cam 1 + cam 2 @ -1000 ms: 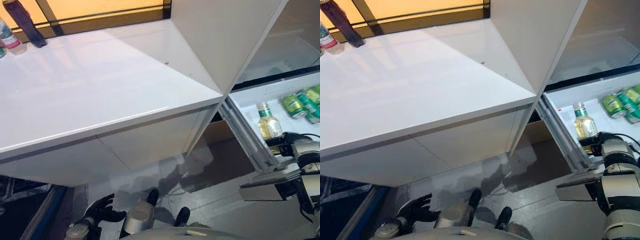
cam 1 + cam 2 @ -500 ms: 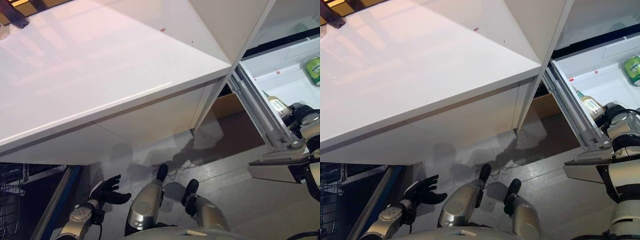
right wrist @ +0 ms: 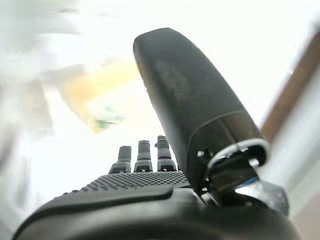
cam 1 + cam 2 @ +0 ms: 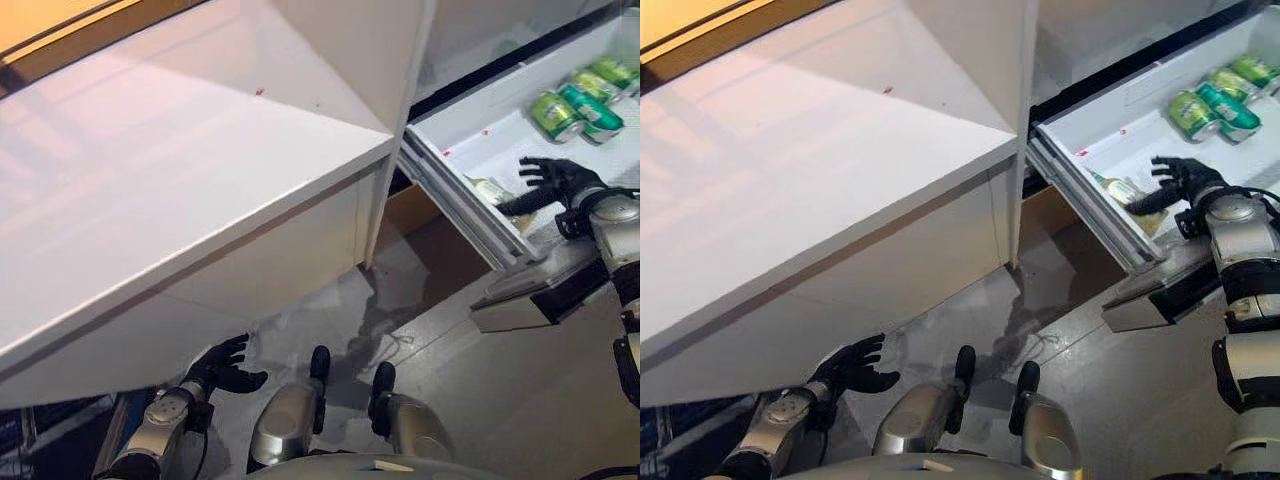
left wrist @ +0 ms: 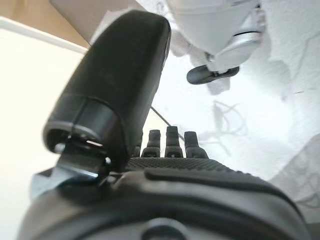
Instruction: Put drinks into fridge and close the fridge
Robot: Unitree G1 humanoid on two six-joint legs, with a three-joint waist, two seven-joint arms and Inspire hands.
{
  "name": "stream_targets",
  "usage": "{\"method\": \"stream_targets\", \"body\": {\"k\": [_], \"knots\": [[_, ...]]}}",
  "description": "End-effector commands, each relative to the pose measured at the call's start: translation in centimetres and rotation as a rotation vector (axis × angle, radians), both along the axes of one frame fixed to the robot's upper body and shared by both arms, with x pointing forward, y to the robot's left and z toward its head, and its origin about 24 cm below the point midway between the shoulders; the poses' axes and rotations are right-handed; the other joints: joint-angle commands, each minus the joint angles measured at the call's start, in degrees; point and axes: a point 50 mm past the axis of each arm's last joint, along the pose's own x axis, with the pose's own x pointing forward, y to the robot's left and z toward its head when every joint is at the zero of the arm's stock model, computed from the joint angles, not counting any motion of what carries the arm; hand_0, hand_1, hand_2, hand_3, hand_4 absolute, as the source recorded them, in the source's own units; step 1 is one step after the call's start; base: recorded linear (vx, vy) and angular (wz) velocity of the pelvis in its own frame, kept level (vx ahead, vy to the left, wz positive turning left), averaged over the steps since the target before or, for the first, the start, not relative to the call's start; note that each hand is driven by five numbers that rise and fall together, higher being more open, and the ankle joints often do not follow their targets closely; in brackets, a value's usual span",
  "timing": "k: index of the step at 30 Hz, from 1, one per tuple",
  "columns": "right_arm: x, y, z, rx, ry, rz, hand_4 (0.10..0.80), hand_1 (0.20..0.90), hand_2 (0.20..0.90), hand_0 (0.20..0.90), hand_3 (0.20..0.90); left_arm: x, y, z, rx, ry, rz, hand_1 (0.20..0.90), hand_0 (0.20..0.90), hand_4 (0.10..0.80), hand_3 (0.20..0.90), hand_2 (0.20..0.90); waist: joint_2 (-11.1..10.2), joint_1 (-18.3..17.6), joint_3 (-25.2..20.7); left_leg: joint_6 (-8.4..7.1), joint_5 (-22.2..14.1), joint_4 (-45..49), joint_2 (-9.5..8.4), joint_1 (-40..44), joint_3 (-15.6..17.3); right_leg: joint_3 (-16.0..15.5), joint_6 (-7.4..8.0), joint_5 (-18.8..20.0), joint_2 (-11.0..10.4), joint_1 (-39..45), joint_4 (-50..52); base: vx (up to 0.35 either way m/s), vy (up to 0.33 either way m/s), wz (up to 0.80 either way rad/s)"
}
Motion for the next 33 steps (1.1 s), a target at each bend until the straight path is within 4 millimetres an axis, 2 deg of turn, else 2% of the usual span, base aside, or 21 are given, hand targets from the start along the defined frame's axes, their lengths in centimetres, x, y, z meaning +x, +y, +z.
{"method": "stream_targets", "body": {"k": [1,7,8,12,14,16,19,23,26,33], "knots": [[-1.5,-1.7,3.7,0.056,-0.253,-0.058,0.800,0.900,0.900,0.900,0.900,-3.0,-0.1,-1.3,0.054,0.081,-0.089,0.900,0.900,0.800,0.900,0.900,-4.44,-1.86,-9.74,-0.91,-4.14,0.75,2.81,-0.24,1.16,0.71,1.68,-2.18,-0.32,2.62,0.60,-0.081,0.133,-0.28],[-2.9,-1.5,5.0,0.334,-0.568,-0.053,0.800,0.900,0.900,0.900,0.900,-3.3,-1.4,-2.2,0.033,0.096,-0.098,0.900,0.900,0.800,0.900,0.900,-5.73,-4.44,-13.44,-0.16,-5.53,-0.79,2.10,2.21,3.97,3.55,3.04,-0.82,-0.51,4.17,-2.32,-0.063,0.142,-0.26],[-3.4,-1.6,5.4,0.392,-0.680,-0.082,0.800,0.900,0.900,0.900,0.900,-3.4,-1.6,-2.3,0.032,0.099,-0.101,0.900,0.900,0.800,0.900,0.900,-5.79,-4.77,-14.22,-0.01,-5.75,-1.34,1.91,2.86,4.59,3.95,3.46,-0.22,-0.65,4.75,-3.50,-0.071,0.144,-0.33],[-4.5,-1.7,5.5,0.482,-0.889,-0.190,0.800,0.900,0.900,0.900,0.900,-3.8,-2.0,-3.0,0.037,0.126,-0.077,0.900,0.900,0.800,0.900,0.900,-5.75,-5.51,-16.53,0.24,-6.34,-2.87,1.39,4.38,5.69,5.22,4.59,1.76,-0.90,5.78,-7.19,-0.053,0.139,-0.25],[-4.7,-1.6,5.2,0.490,-0.920,-0.222,0.800,0.900,0.900,0.900,0.900,-4.0,-2.0,-3.2,0.043,0.136,-0.070,0.900,0.900,0.800,0.900,0.900,-5.74,-5.55,-17.08,0.33,-6.48,-3.19,1.22,4.65,5.97,5.53,4.90,2.43,-0.98,5.97,-8.30,-0.028,0.096,-0.12],[-4.8,-1.4,3.8,0.567,-0.950,-0.267,0.800,0.900,0.900,0.900,0.900,-4.8,-1.7,-3.7,0.061,0.172,-0.022,0.900,0.900,0.800,0.900,0.900,-5.54,-5.61,-18.32,0.50,-6.76,-4.02,0.92,5.37,6.94,5.58,5.53,3.90,-1.19,6.14,-10.46,-0.031,0.114,-0.23],[-5.1,-1.8,1.9,0.664,-0.953,-0.349,0.800,0.900,0.900,0.900,0.900,-5.7,-1.1,-4.1,0.072,0.208,0.020,0.900,0.900,0.800,0.900,0.900,-5.45,-5.53,-19.27,0.88,-7.11,-4.32,0.59,5.64,7.32,5.89,5.78,4.06,-1.31,6.08,-10.84,-0.013,0.063,-0.17],[-5.9,-2.2,-1.7,0.797,-0.910,-0.450,0.800,0.900,0.900,0.900,0.900,-6.4,-0.9,-4.4,0.077,0.230,0.038,0.900,0.900,0.800,0.900,0.900,-5.55,-5.44,-19.59,1.56,-7.82,-3.47,0.23,5.38,7.06,6.23,5.72,3.27,-1.62,5.54,-9.23,-0.001,0.028,-0.08],[-6.1,-1.7,-4.0,0.863,-0.858,-0.460,0.800,0.900,0.900,0.900,0.900,-6.5,-1.0,-4.4,0.057,0.223,0.054,0.900,0.900,0.800,0.900,0.900,-5.85,-5.43,-19.05,2.12,-9.19,-0.58,-0.33,4.84,6.99,6.45,5.41,2.55,-2.07,5.40,-7.57,0.012,0.002,0.00],[-6.5,-1.6,-5.7,0.920,-0.854,-0.504,0.800,0.900,0.900,0.900,0.900,-5.1,-1.6,-4.0,0.057,0.175,0.031,0.900,0.900,0.800,0.900,0.900,-6.55,-4.24,-14.85,3.72,-14.14,11.64,-1.32,-0.11,5.64,5.15,4.10,-0.79,-3.74,2.72,1.28,0.006,-0.002,0.01]]}}
